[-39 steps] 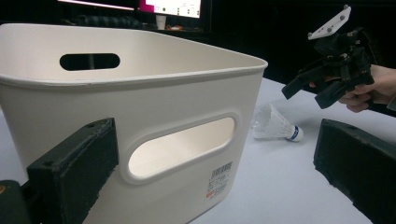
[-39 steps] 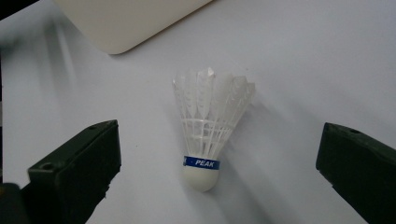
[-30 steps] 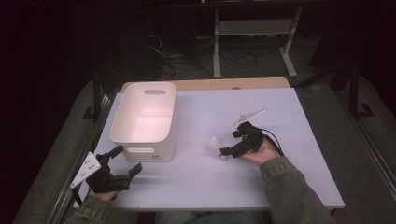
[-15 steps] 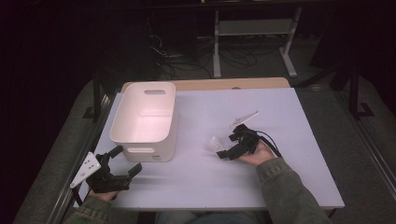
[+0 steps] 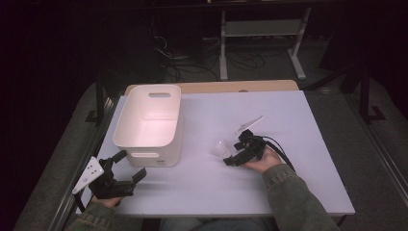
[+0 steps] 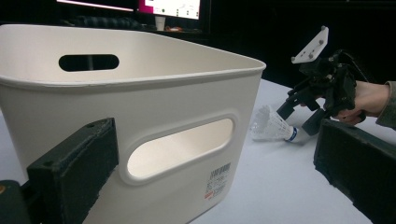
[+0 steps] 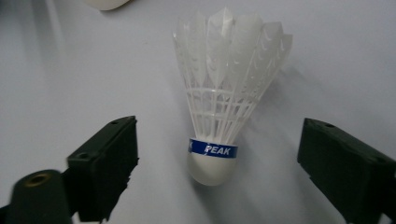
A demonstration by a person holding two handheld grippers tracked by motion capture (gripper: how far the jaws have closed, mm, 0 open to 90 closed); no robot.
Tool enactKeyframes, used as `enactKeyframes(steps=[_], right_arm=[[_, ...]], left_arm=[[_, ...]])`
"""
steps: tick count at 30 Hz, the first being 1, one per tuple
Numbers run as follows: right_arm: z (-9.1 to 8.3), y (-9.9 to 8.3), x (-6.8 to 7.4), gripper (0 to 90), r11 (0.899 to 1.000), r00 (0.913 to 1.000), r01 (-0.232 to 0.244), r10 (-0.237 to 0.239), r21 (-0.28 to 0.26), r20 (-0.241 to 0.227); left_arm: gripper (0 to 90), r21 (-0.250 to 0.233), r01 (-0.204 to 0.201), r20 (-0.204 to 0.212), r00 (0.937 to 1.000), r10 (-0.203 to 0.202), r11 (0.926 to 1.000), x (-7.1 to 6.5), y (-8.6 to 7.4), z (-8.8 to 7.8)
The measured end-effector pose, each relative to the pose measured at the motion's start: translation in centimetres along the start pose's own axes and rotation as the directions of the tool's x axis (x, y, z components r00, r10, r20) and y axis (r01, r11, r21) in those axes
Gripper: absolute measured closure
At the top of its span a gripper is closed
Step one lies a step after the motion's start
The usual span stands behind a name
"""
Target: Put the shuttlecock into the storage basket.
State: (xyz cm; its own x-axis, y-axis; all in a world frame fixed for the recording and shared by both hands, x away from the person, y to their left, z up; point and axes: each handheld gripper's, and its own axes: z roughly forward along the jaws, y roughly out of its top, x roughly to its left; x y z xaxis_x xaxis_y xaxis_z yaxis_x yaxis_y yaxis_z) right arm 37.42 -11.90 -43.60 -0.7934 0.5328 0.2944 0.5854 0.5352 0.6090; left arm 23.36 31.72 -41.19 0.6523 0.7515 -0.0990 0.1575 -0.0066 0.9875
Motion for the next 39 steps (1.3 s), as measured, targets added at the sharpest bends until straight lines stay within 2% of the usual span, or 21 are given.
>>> enactKeyframes(steps=[4,10,15,20,21,30,37,39], right_arm=[[0.11,-0.01,0.03,15.2,1.000,1.0000,0.003,-0.003,0.009,-0.007],[0.20,-0.08,-0.03,29.7,1.000,0.9998,0.014,-0.014,0.026,-0.013],[0.36,-0.11,0.00,37.0,0.999,0.9996,0.017,-0.016,0.039,-0.025],[0.39,-0.12,-0.08,43.9,0.999,0.9998,0.010,-0.010,0.040,-0.016],[0.35,-0.12,-0.05,45.0,0.999,1.0000,-0.007,0.007,0.050,-0.002],[0.26,-0.14,-0.13,52.0,0.998,0.9997,-0.024,0.024,0.057,0.001],[0.31,-0.14,-0.17,62.5,0.997,0.9989,-0.029,0.032,0.067,-0.034],[0.36,-0.14,-0.17,63.1,0.998,0.9994,-0.017,0.019,0.068,-0.028]], left_arm=[[0.0,0.000,-0.001,0.001,1.0000,0.001,1.0000,0.02,0.00,-0.01],[0.0,0.000,-0.001,0.000,1.0000,0.001,1.0000,0.02,0.00,0.00],[0.0,-0.001,-0.001,0.000,1.0000,0.001,1.0000,0.02,0.00,0.01],[0.0,-0.001,-0.002,0.001,1.0000,0.002,1.0000,0.02,0.00,0.00],[0.0,-0.002,0.000,0.001,1.0000,0.000,1.0000,0.01,0.00,0.01],[0.0,-0.001,0.005,0.000,1.0000,-0.005,1.0000,-0.01,-0.02,0.04],[0.0,-0.001,0.004,0.000,1.0000,-0.004,1.0000,0.00,-0.01,0.03],[0.0,-0.001,0.004,0.000,1.0000,-0.004,1.0000,-0.01,-0.02,0.03]])
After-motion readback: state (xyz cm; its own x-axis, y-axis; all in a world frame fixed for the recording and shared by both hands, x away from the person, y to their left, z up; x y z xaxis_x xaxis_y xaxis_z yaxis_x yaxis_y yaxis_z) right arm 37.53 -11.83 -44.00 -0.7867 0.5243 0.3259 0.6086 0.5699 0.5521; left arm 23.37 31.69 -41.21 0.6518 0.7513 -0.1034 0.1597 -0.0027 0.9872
